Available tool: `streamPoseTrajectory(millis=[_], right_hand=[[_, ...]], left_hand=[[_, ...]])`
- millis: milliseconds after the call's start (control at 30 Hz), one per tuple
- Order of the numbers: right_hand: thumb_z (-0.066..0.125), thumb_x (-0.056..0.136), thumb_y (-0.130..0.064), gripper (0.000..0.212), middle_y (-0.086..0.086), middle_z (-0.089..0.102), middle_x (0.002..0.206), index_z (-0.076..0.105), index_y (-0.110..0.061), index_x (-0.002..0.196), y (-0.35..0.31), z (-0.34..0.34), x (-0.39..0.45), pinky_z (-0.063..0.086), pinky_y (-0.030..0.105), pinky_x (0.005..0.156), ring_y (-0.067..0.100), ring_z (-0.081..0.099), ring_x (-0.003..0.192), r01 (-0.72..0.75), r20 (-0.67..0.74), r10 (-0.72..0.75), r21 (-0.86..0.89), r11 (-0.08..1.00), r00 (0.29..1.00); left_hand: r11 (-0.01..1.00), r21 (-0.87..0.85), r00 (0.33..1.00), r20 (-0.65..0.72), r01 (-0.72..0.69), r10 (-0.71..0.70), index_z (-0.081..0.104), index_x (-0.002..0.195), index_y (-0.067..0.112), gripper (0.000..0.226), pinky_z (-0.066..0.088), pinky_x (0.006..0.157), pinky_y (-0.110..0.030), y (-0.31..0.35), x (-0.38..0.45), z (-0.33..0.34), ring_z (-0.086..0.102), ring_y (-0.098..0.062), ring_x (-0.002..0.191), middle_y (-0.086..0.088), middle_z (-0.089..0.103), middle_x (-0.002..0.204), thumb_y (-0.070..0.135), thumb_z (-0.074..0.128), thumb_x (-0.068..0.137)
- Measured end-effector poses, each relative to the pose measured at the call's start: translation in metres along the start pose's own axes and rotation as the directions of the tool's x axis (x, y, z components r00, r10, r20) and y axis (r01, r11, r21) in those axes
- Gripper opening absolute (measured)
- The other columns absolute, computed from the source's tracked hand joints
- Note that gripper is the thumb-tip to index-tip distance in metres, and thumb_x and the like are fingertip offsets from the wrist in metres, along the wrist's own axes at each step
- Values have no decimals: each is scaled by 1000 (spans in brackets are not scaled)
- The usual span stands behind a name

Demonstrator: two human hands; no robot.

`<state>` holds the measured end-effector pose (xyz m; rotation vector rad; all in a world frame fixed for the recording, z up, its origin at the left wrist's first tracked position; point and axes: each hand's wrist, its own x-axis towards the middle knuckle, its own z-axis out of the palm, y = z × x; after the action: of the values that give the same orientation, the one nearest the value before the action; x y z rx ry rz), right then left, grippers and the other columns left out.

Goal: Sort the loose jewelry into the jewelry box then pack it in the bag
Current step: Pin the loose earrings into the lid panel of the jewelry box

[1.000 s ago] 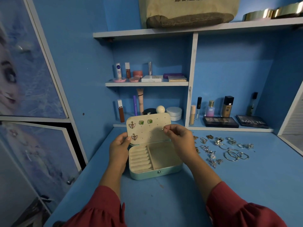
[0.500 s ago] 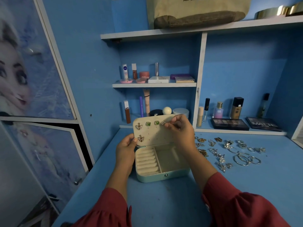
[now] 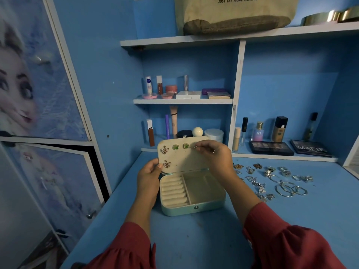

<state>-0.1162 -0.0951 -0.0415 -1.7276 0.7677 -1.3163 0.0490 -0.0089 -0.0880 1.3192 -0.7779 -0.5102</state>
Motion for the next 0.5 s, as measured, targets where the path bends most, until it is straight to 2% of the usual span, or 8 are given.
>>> streamPoseTrajectory(millis=[100, 267, 400, 500], right_hand=[[63, 87, 2, 30, -20, 68, 85, 70, -27, 83, 0, 0, 3, 42, 1, 77, -16, 60, 83, 24, 29, -24, -13, 1000, 999], [65, 90, -14, 22, -24, 65, 84, 69, -34, 83, -2, 1, 9, 43, 5, 76, -21, 54, 83, 7, 26, -4, -107, 994, 1000], [65, 90, -19, 12, -26, 60, 83, 68, -30, 87, 1, 1, 12, 42, 12, 72, -15, 53, 81, -28, -34, 22, -180, 983, 999], [64, 90, -17, 11, -26, 59, 83, 69, -26, 90, 2, 0, 14, 40, 9, 70, -23, 49, 81, -29, -39, 22, -202, 979, 999]], left_hand=[[1000, 2, 1000, 3, -5, 5, 67, 98, 20, 22, 46, 70, -13, 0, 0, 0, 65, -2, 85, 9, 71, 94, 5, 51, 96], [1000, -4, 1000, -3, 9, -9, 67, 96, 23, 23, 47, 74, -18, 0, 1, 0, 65, -5, 88, 9, 71, 95, 5, 52, 95], [1000, -15, 1000, 1, 9, -9, 67, 95, 24, 24, 47, 74, -19, -1, 0, -1, 65, -4, 86, 10, 71, 93, 5, 51, 96], [1000, -23, 1000, 2, 13, -13, 67, 94, 25, 25, 48, 74, -19, 0, 0, 0, 66, -3, 85, 11, 71, 92, 5, 52, 95]])
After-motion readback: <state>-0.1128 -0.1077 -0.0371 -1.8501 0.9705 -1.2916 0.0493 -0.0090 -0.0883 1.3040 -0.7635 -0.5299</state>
